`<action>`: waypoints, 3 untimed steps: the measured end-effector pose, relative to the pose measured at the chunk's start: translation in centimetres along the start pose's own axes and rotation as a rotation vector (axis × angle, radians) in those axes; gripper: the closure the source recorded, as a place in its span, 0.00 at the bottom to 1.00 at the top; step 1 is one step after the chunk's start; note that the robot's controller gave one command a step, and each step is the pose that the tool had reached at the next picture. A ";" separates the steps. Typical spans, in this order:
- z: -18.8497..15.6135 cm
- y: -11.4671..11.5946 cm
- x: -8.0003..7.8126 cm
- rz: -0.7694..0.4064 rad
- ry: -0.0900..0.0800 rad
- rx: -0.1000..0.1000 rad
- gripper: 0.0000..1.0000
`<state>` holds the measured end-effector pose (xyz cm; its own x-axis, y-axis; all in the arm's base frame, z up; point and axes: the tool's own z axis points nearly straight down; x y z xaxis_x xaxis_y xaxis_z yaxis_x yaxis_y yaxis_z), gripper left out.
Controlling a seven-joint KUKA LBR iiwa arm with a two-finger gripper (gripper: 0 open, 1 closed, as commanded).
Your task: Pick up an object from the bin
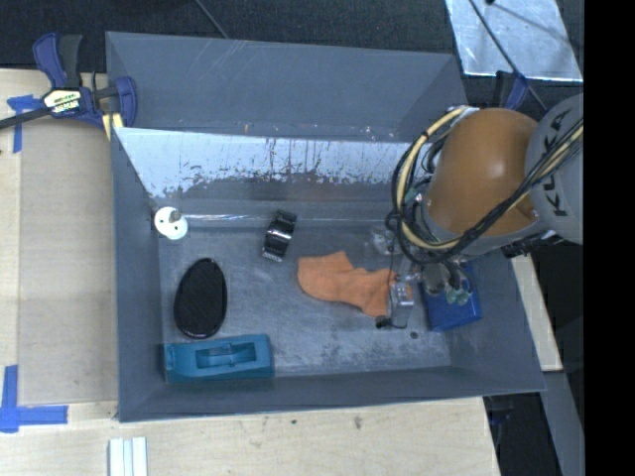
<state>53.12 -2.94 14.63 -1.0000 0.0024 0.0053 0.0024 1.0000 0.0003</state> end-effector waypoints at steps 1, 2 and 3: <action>-0.4 0.0 -0.2 -0.001 -0.008 0.001 0.00; 4.5 -0.4 -0.6 0.029 -0.015 0.000 0.00; 6.2 -0.2 0.9 0.030 -0.008 0.001 1.00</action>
Offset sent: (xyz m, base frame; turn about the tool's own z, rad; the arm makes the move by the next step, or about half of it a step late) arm 0.0034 -0.0055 -0.0729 0.0458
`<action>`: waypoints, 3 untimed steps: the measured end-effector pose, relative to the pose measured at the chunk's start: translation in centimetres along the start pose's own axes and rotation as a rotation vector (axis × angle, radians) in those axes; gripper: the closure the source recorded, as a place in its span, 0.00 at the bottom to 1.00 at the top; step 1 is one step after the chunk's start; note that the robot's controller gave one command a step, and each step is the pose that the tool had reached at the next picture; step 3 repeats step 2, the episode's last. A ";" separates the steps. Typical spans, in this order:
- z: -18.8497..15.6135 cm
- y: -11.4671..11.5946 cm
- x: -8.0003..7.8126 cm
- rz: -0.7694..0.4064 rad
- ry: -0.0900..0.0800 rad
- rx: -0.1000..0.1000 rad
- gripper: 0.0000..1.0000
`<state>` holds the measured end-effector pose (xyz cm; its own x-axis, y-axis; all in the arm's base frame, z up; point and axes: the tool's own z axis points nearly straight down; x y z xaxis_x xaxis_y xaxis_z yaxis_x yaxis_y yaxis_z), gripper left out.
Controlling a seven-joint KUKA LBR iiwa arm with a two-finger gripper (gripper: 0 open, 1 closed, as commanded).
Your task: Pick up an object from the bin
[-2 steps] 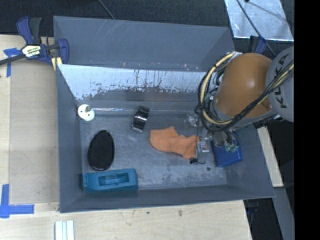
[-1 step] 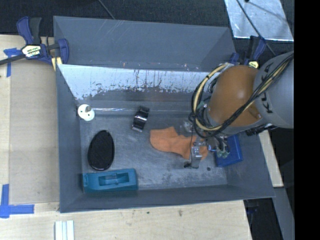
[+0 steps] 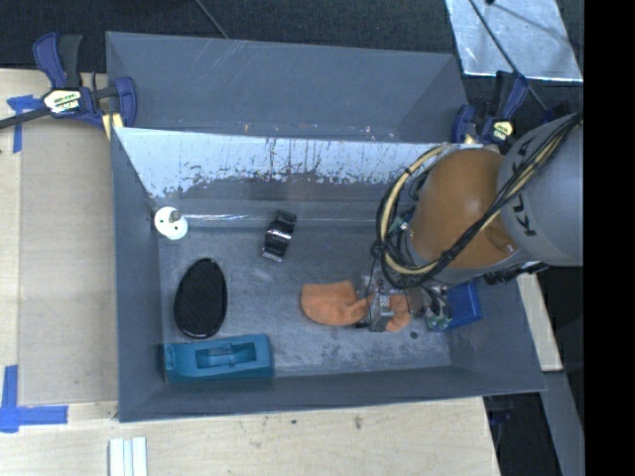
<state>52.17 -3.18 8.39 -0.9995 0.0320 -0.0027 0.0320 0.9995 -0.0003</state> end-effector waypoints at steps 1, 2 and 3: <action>0.0 0.0 0.0 -0.001 0.001 0.000 1.00; -12.1 2.3 0.9 0.012 0.000 0.000 1.00; -12.1 2.3 0.9 0.012 0.000 0.000 1.00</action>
Offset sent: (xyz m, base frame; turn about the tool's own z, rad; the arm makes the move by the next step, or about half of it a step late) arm -0.0090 0.0236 0.1209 0.0130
